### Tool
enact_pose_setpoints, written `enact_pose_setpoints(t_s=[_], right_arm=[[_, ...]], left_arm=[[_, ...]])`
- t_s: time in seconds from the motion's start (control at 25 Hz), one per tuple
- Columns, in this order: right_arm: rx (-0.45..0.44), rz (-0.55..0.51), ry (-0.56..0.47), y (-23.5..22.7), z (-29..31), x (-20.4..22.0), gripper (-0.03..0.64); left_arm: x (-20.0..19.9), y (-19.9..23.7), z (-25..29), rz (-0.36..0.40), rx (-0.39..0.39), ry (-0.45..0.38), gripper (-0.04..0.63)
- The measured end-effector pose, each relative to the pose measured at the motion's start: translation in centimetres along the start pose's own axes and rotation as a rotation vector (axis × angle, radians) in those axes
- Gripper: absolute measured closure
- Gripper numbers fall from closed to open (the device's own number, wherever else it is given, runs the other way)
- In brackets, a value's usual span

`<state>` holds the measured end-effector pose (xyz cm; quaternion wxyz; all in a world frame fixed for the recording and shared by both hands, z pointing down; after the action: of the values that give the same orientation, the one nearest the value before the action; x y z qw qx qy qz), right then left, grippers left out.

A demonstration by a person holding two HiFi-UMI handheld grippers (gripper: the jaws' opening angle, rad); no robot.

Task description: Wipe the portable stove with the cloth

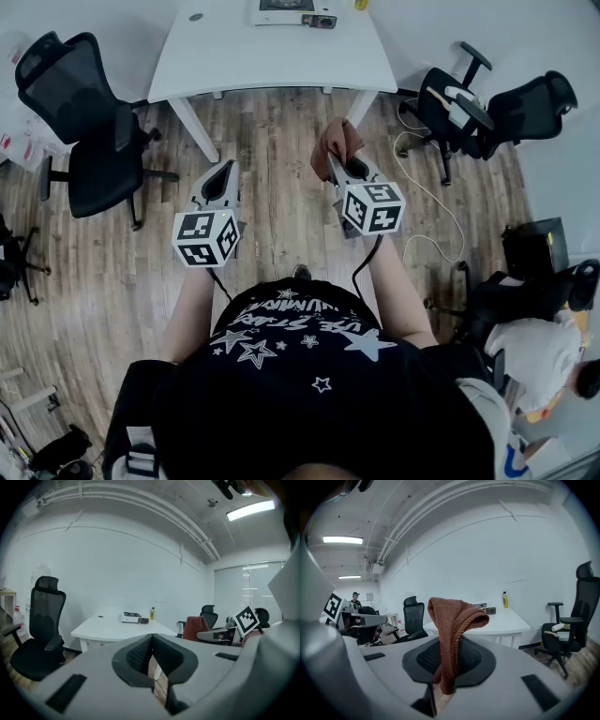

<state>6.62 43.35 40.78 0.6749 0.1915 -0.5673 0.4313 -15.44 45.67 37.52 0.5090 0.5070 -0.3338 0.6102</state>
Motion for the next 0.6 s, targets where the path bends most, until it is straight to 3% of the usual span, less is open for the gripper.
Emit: enact_pose_setpoints(t_s=[0.6], right_arm=[[0.010,0.020,0.003,-2.8,-1.1,0.8,0.558]], left_arm=[[1.2,-2.0,0.9,-0.001,-0.010,0.021,0.588]])
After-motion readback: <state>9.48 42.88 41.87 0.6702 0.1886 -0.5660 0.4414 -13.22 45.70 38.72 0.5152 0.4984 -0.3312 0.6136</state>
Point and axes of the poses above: the fingertips, and each gripper's own axes: z forward along the fingers, y to its left, x out of its underside, the point moved 2 cm from there along -z, backward along the fingers, and after that the axes turned 12 degrees about -x, right-handed, at the moved point
